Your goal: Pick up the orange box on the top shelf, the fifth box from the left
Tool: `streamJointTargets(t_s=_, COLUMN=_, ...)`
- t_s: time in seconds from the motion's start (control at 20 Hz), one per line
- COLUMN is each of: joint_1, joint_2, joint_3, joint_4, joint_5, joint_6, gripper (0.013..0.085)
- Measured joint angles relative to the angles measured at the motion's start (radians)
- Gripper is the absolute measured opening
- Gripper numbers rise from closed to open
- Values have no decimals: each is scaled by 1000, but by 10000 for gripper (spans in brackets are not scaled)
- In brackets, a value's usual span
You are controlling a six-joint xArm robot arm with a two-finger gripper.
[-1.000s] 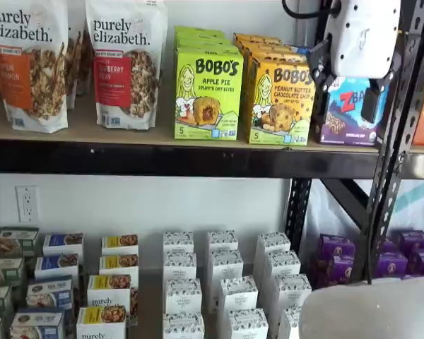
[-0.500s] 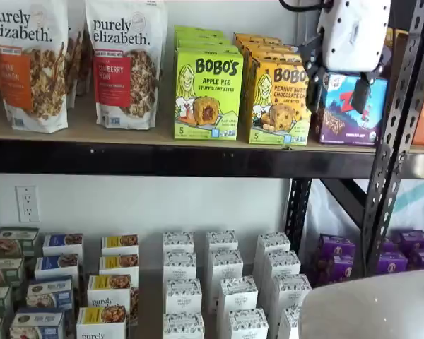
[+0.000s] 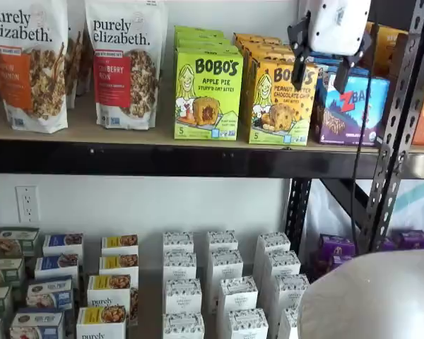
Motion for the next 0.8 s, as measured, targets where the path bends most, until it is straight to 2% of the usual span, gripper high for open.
streamJointTargets(t_s=0.35, joint_1=-5, joint_2=68, joint_3=-37, joint_4=25, joint_5=-80, joint_6=-4, gripper=850)
streamJointTargets(t_s=0.8, joint_1=21, joint_2=108, joint_3=-59, joint_4=9, joint_5=-181, joint_6=18, gripper=850)
